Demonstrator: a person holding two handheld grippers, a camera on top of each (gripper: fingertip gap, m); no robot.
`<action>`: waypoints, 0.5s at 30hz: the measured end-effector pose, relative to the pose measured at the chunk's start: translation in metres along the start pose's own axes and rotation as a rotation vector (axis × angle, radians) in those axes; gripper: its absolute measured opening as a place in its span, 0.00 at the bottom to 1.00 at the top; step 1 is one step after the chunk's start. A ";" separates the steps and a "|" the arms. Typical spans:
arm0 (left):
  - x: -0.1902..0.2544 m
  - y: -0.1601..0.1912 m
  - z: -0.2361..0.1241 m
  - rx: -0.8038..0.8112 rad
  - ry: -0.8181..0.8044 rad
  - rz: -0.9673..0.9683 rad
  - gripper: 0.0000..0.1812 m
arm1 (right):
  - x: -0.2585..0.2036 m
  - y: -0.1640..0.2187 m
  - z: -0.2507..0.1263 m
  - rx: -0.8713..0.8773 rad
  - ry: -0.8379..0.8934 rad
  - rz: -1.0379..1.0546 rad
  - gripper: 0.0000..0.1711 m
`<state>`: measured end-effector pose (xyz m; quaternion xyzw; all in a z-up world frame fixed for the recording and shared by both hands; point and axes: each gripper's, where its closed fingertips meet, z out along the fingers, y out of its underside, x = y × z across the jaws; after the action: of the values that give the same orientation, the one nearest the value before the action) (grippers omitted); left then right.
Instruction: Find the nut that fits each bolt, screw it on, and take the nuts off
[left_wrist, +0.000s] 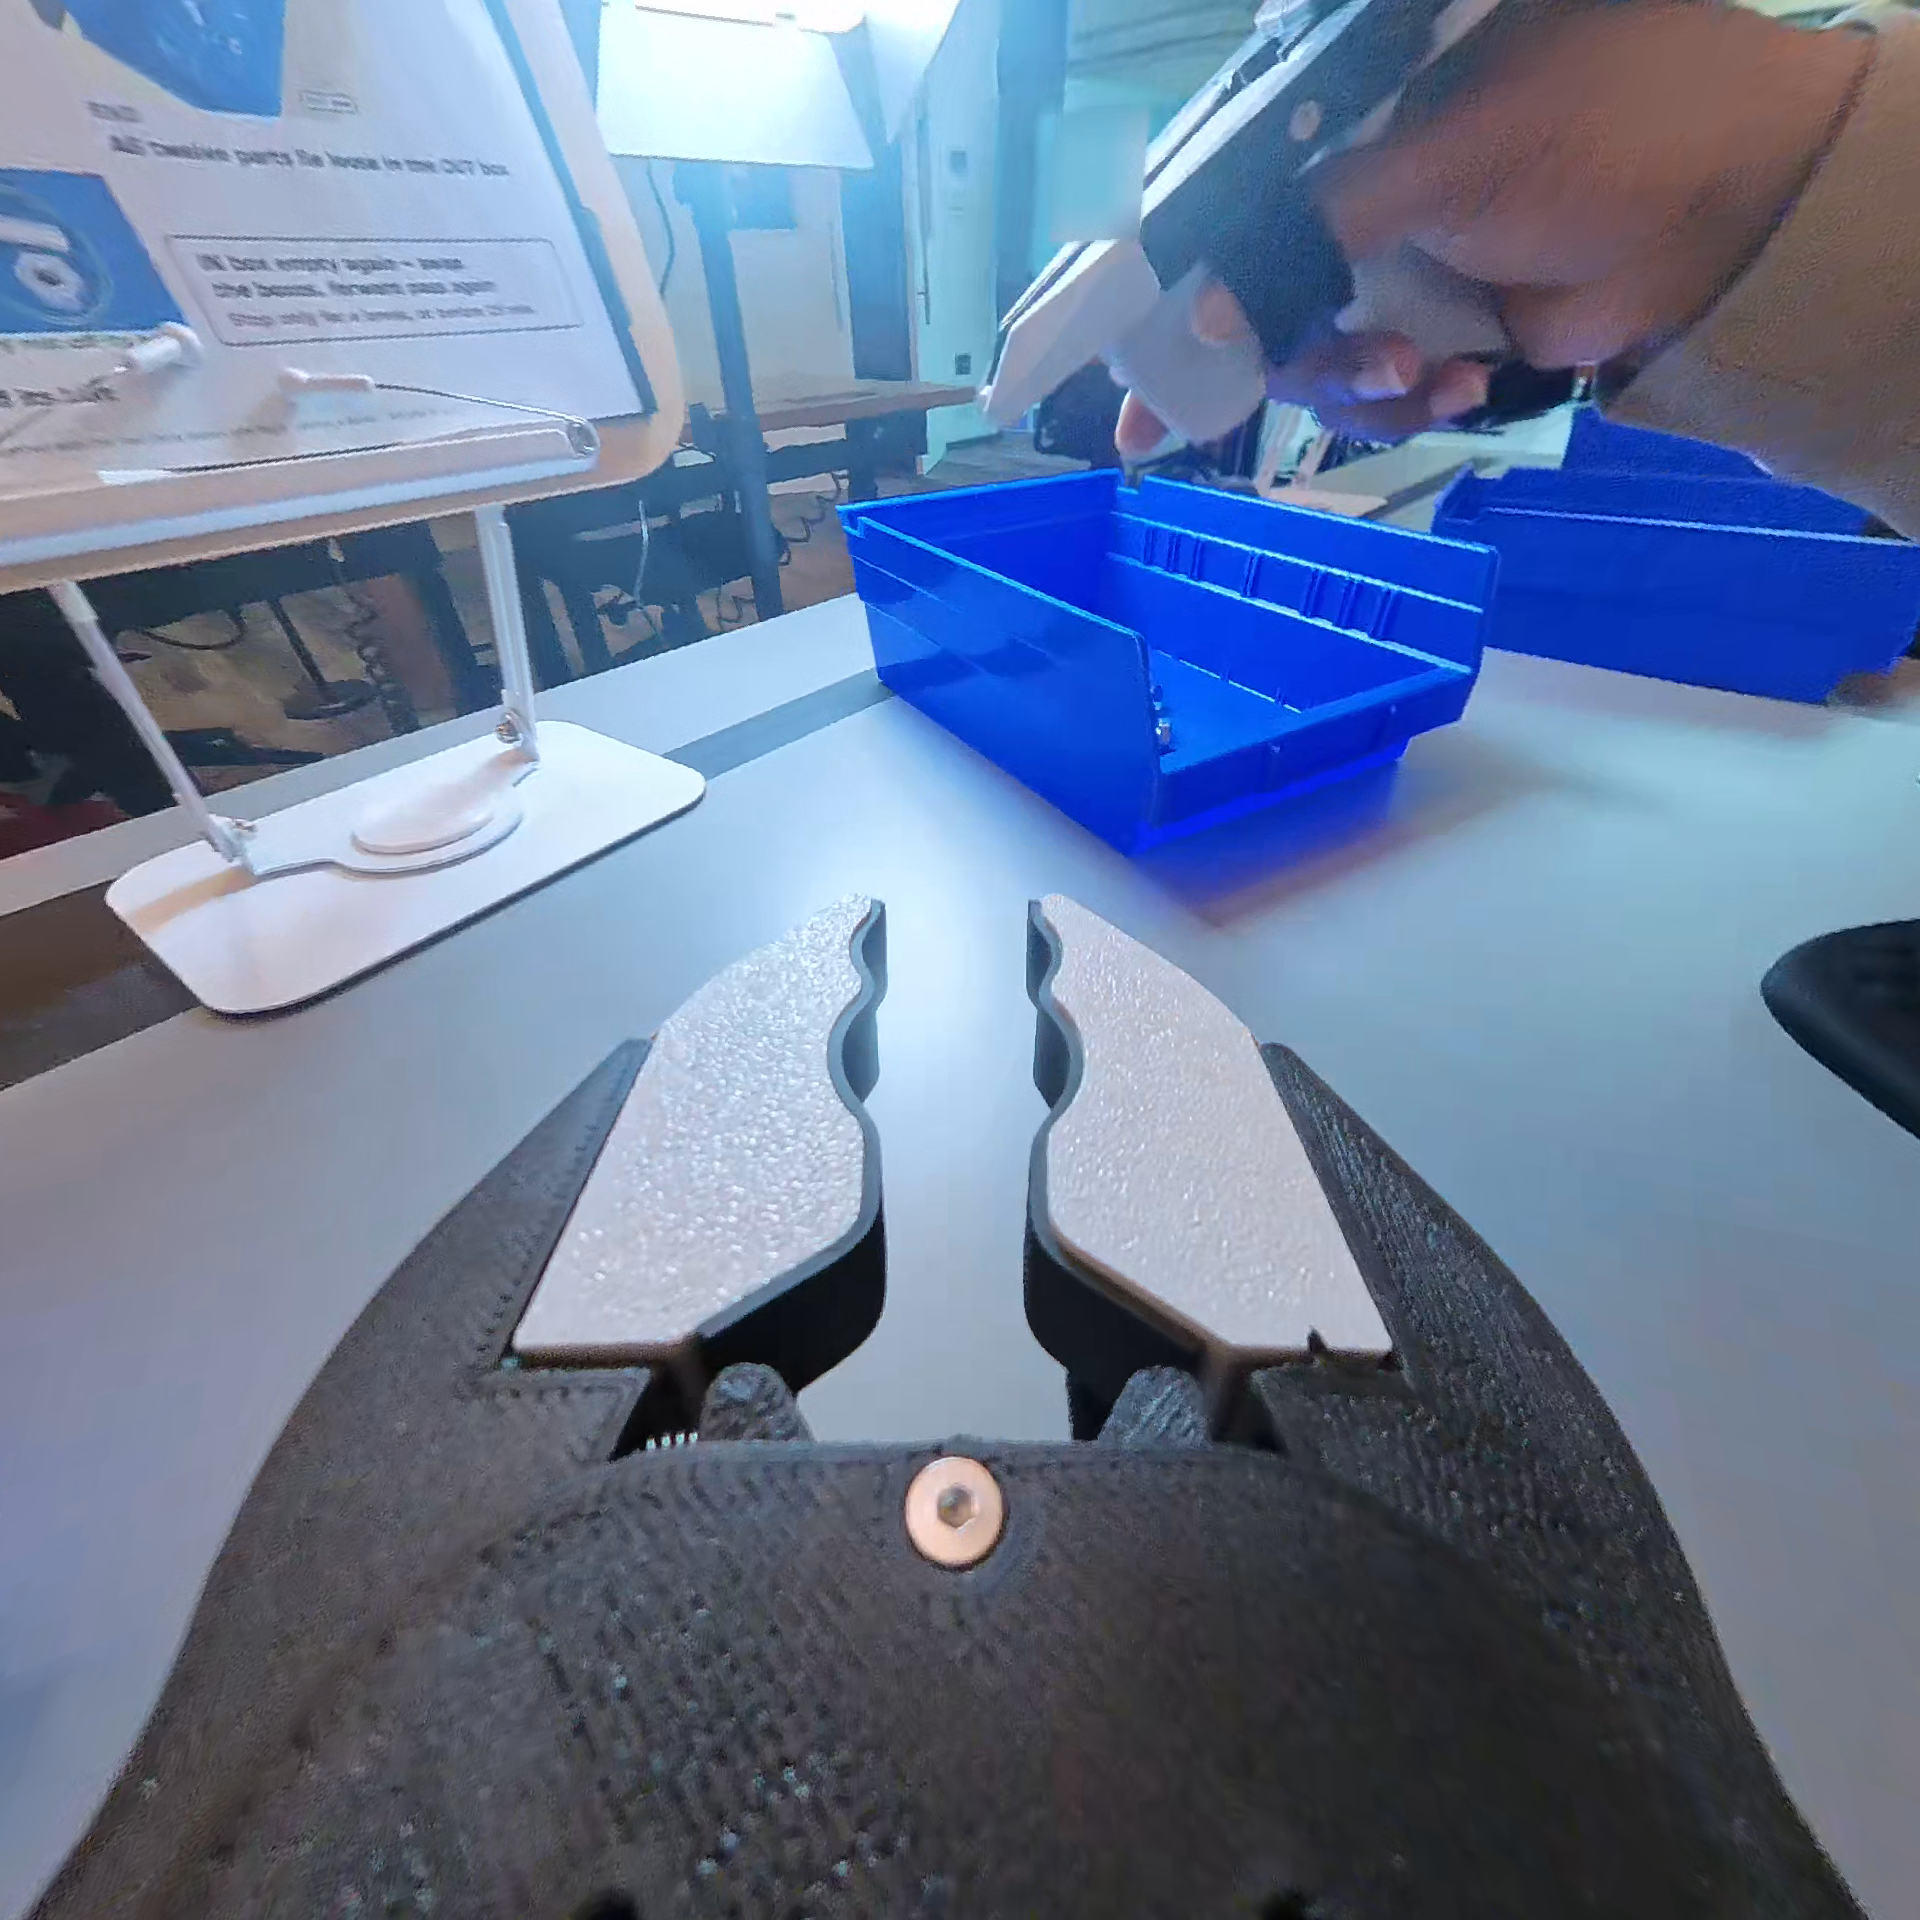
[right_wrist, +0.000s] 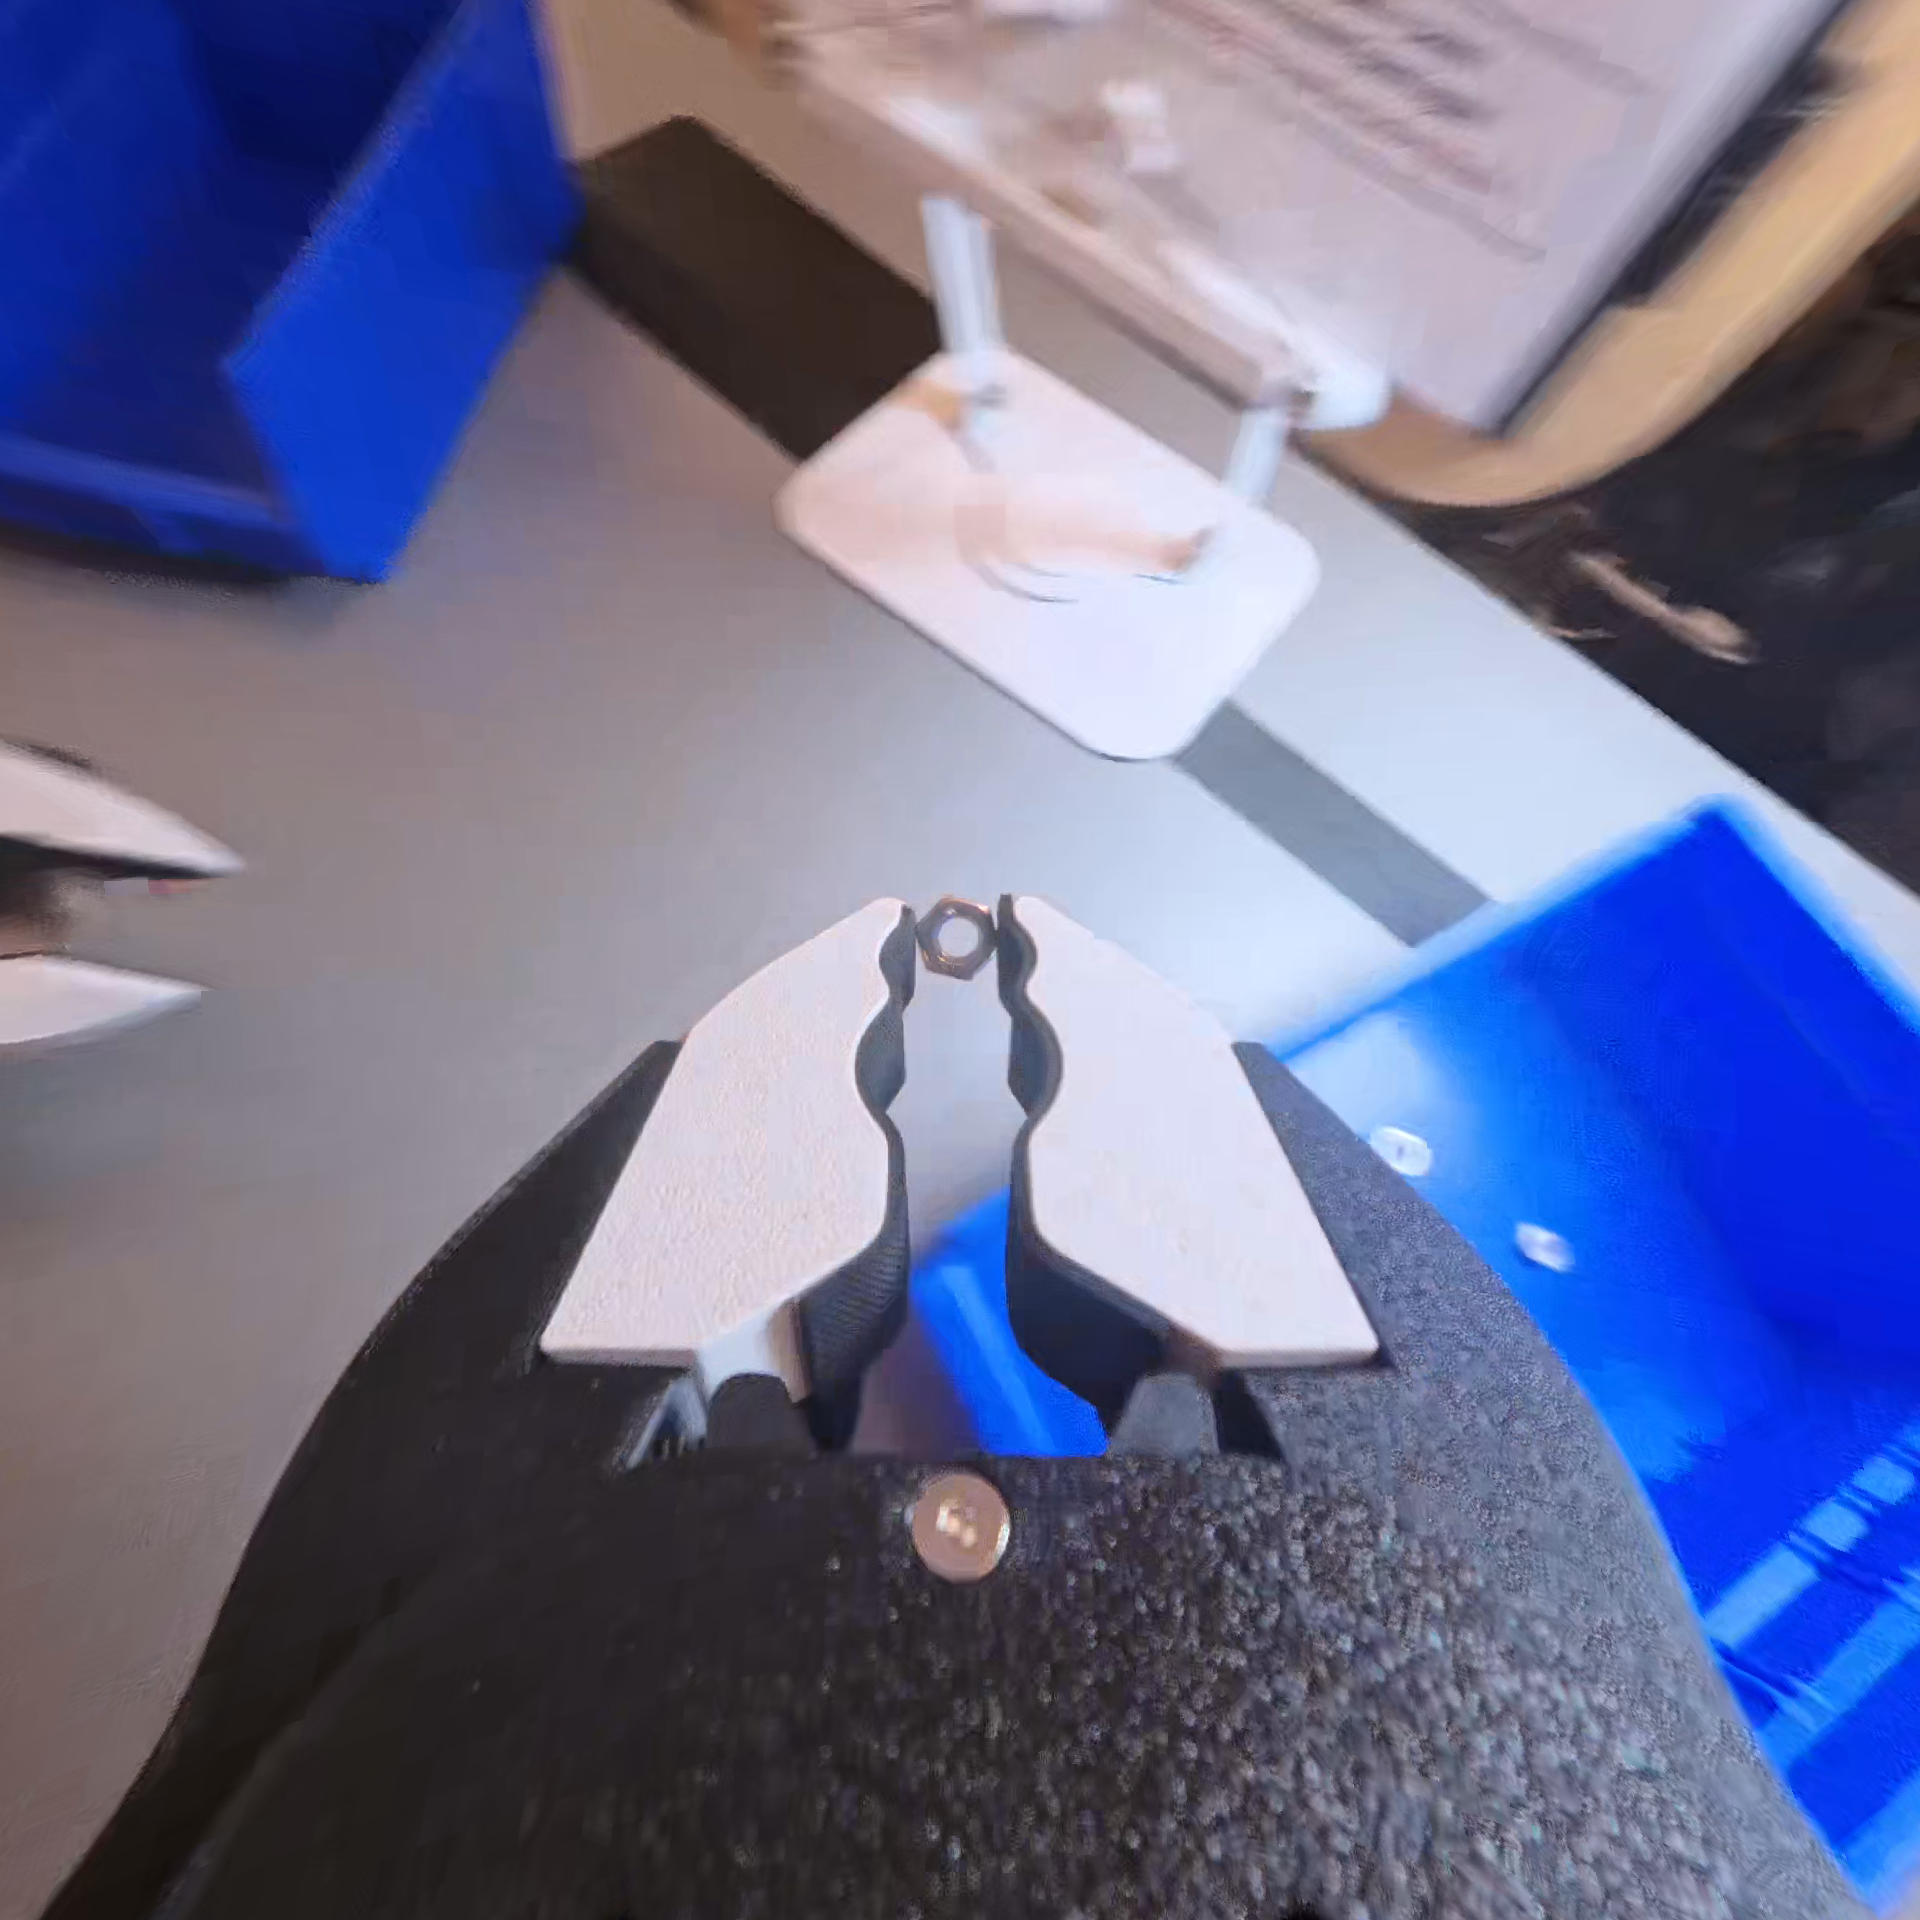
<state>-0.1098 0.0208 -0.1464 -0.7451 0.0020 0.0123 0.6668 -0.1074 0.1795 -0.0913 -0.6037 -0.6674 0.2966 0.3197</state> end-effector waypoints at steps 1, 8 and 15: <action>-0.003 -0.001 -0.001 0.007 -0.009 -0.005 0.14 | 0.036 0.000 -0.005 -0.012 0.073 0.025 0.09; -0.011 -0.007 -0.004 0.031 -0.059 0.053 0.14 | 0.231 0.076 -0.007 -0.239 0.437 0.264 0.09; -0.016 0.002 -0.001 0.003 -0.063 0.070 0.12 | 0.257 0.170 0.036 -0.552 0.461 0.421 0.09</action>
<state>-0.1255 0.0191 -0.1481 -0.7429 0.0070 0.0590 0.6667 -0.0484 0.4515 -0.2285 -0.8406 -0.4948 0.0228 0.2193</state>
